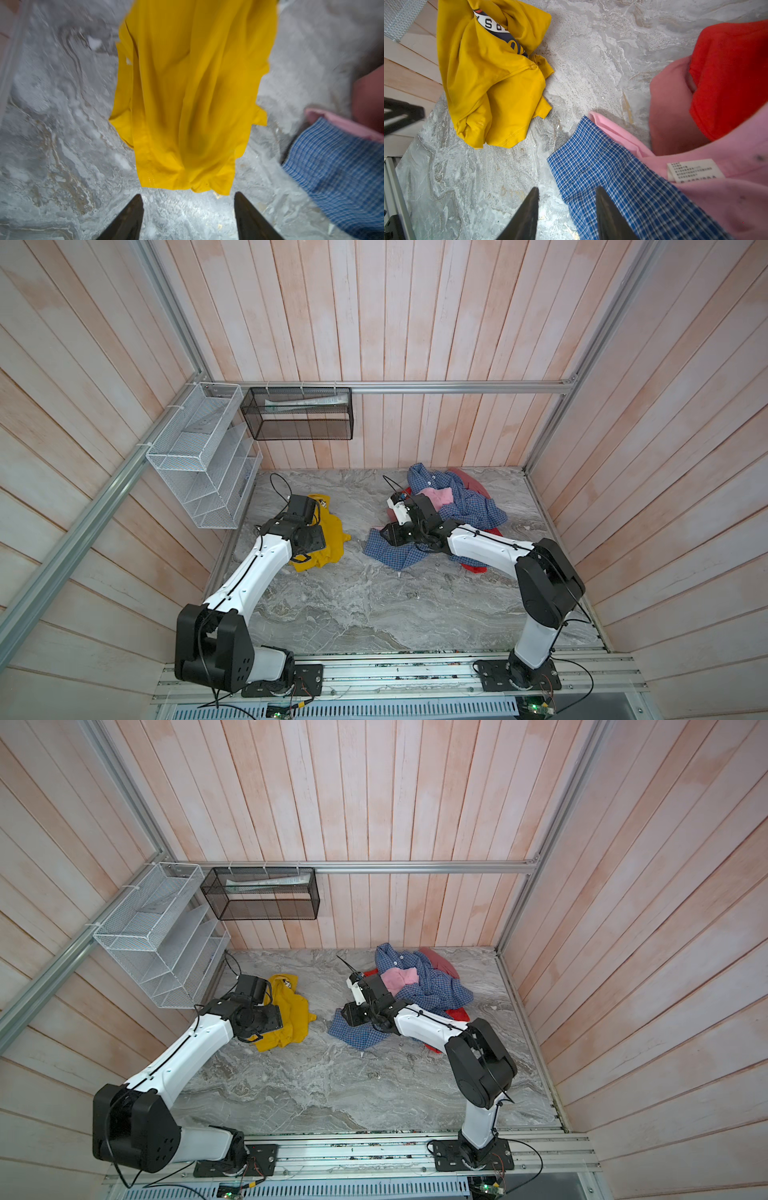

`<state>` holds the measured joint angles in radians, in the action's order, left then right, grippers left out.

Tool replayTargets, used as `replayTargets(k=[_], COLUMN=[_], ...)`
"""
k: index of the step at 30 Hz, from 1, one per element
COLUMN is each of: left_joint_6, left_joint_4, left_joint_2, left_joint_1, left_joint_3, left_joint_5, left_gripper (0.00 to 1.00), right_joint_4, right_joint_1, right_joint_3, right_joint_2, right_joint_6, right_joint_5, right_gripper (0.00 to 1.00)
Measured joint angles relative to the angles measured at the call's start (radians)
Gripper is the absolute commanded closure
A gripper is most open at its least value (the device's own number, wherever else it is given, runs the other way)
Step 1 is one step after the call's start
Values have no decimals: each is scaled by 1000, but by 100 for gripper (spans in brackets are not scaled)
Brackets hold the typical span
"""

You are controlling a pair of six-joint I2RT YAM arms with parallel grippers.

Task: Pick out a specific cloth from the pile

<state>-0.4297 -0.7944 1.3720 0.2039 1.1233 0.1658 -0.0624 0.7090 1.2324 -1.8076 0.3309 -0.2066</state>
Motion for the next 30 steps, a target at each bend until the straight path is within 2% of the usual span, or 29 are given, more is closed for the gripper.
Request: replayTargets(k=[7,14,18,24,30], left_joint_6=[111,210,225,229,235], left_joint_4=[70,117,119,119,118], left_joint_2=[12,258,368,455,547], left_joint_1=[-1,-19,-21,-13,61], left_joint_3=[138,269,271,238,202], left_joint_5=[27,34,22,7,26], left_gripper=[27,28,28,19,17], right_joint_4=[-9,-31,-41,-46,-68], right_joint_1=[0,0,0,0,0], right_joint_3=[0,0,0,0,0], right_joint_2=[0,8,32,51,51], right_joint_6=[-11,-21,-21,-21,-21], right_joint_5=[8,30,44,53,53], right_gripper=[54,53,53,52,52])
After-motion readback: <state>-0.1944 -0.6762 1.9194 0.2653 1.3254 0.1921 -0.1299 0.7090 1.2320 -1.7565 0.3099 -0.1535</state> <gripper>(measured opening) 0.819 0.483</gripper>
